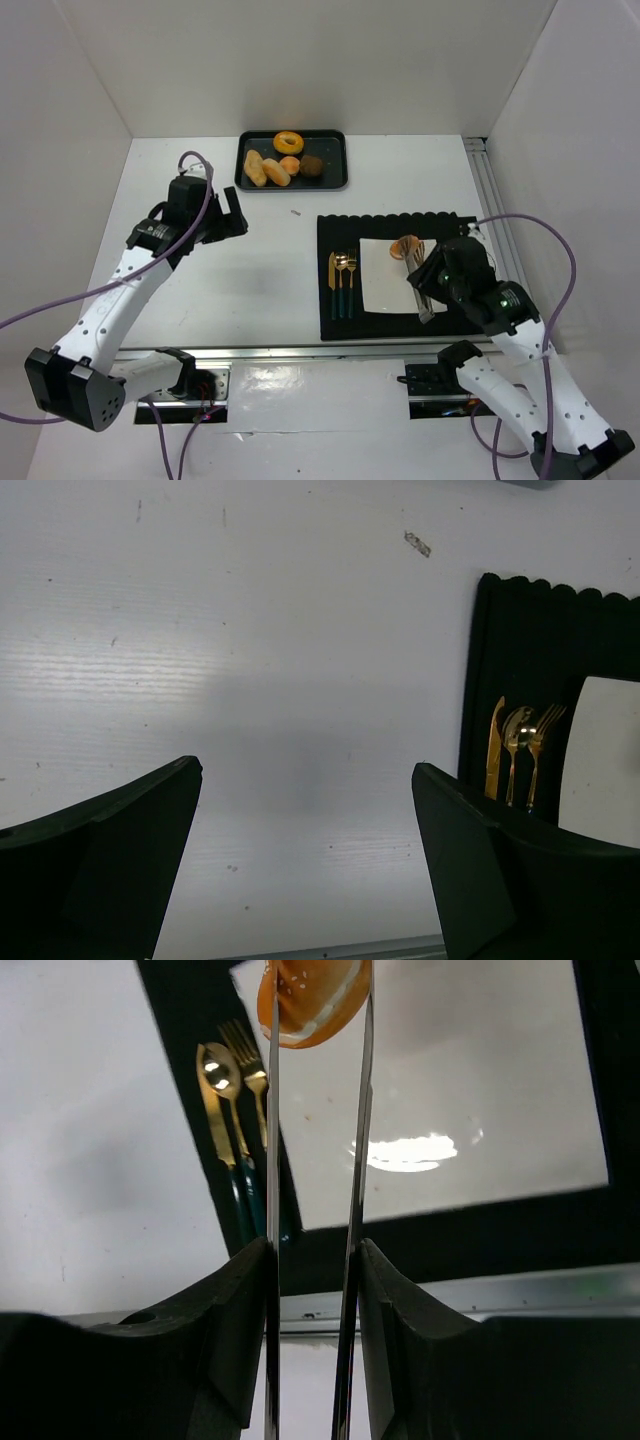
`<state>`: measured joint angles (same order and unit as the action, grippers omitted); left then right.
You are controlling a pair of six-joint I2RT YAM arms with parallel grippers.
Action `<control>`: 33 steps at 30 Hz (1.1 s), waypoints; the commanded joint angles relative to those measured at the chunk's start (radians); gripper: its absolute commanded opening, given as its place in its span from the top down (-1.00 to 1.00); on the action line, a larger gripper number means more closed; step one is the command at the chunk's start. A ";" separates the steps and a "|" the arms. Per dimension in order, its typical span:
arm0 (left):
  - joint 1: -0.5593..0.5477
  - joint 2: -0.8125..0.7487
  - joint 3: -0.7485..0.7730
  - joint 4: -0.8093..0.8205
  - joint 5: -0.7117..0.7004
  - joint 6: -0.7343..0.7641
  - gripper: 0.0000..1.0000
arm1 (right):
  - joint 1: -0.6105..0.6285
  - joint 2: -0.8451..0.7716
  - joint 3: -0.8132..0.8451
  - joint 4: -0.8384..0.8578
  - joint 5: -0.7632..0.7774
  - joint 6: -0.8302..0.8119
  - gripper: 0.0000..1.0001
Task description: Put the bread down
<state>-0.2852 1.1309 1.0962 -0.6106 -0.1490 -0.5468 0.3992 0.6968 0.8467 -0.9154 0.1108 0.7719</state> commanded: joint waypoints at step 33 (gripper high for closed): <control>-0.014 0.035 0.064 0.000 0.036 0.004 -1.00 | 0.018 0.114 0.133 0.045 0.221 -0.026 -0.26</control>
<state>-0.2955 1.1637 1.1061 -0.6128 -0.0872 -0.5499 0.4065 0.7475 0.9051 -0.9710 0.2810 0.8257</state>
